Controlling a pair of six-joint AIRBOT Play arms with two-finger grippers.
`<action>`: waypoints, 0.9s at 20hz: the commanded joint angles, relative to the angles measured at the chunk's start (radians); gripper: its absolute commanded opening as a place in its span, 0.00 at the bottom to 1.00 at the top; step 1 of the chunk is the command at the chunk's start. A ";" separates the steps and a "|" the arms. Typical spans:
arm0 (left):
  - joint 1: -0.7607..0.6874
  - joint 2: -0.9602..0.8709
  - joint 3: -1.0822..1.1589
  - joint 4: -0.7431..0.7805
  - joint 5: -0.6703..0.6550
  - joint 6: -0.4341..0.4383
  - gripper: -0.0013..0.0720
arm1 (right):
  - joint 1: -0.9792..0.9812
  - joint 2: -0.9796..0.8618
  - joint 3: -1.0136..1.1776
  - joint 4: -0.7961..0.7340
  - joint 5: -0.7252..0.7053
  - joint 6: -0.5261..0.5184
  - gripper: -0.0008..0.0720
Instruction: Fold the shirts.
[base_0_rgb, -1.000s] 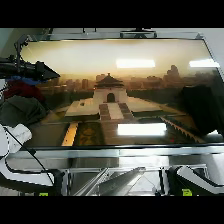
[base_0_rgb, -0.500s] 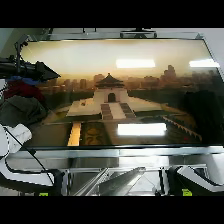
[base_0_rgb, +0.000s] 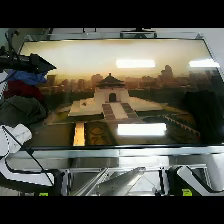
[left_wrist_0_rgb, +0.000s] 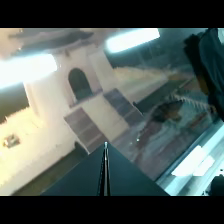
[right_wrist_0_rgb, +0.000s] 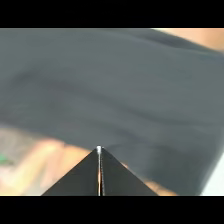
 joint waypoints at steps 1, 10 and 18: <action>0.000 0.003 0.063 0.000 0.000 -0.035 0.03 | 0.192 0.031 0.074 0.085 0.034 -0.040 0.04; -0.099 0.443 -0.799 0.003 0.097 0.035 0.03 | 0.832 0.191 -0.278 0.155 0.077 -0.062 0.04; -0.129 0.799 -1.252 0.002 0.183 -0.011 0.04 | 0.909 0.187 -0.330 0.212 0.049 -0.129 0.04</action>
